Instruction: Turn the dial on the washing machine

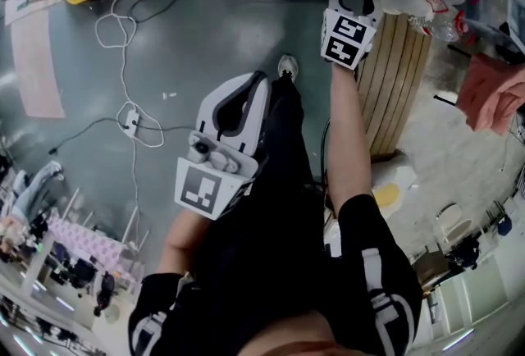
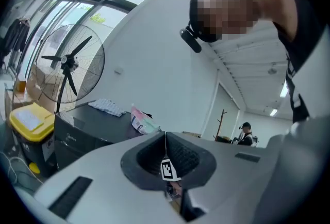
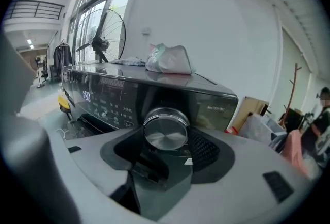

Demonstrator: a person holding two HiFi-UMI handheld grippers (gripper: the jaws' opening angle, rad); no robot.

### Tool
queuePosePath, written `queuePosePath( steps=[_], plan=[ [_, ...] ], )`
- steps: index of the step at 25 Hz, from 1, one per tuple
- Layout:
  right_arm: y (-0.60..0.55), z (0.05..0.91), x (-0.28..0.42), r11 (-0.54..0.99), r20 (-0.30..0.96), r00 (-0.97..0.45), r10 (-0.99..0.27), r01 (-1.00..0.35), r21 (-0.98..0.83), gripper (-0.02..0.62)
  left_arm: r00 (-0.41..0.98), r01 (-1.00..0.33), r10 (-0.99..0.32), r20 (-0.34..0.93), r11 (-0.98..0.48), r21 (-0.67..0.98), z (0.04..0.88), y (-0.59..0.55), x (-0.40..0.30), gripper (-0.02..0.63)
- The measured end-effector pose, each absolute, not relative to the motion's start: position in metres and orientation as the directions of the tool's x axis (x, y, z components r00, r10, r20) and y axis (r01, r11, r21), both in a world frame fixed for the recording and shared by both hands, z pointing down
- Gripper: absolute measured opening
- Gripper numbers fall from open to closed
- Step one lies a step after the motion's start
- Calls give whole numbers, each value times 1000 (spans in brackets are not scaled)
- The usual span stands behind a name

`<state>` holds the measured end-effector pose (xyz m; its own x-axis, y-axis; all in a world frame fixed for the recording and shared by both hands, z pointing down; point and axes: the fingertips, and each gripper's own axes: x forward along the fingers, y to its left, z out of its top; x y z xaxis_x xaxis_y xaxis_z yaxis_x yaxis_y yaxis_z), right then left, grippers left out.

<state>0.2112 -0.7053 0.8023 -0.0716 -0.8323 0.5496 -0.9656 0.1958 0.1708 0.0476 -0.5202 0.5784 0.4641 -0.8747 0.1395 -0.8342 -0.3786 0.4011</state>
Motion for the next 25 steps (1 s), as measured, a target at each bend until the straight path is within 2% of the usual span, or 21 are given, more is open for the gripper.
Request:
queuePosePath(
  steps=[2, 6, 10, 17, 25],
  plan=[
    [-705, 803, 211, 210, 545, -54, -837, -951, 227, 285, 467, -823, -873, 141, -371, 430, 581, -521, 48, 23],
    [-706, 805, 211, 210, 550, -62, -833, -955, 211, 285, 455, -816, -880, 133, -353, 458, 584, -523, 43, 23],
    [-706, 805, 208, 256, 510, 50, -859, -821, 511, 285, 442, -827, -887, 137, -343, 445, 585, -521, 39, 23],
    [-704, 806, 206, 264, 463, 141, -875, -663, 701, 286, 444, -821, -884, 144, -338, 459, 585, -517, 40, 23],
    [-695, 805, 198, 265, 477, 76, -875, -750, 606, 307, 436, -823, -891, 123, -340, 454, 578, -508, 28, 23]
  ],
)
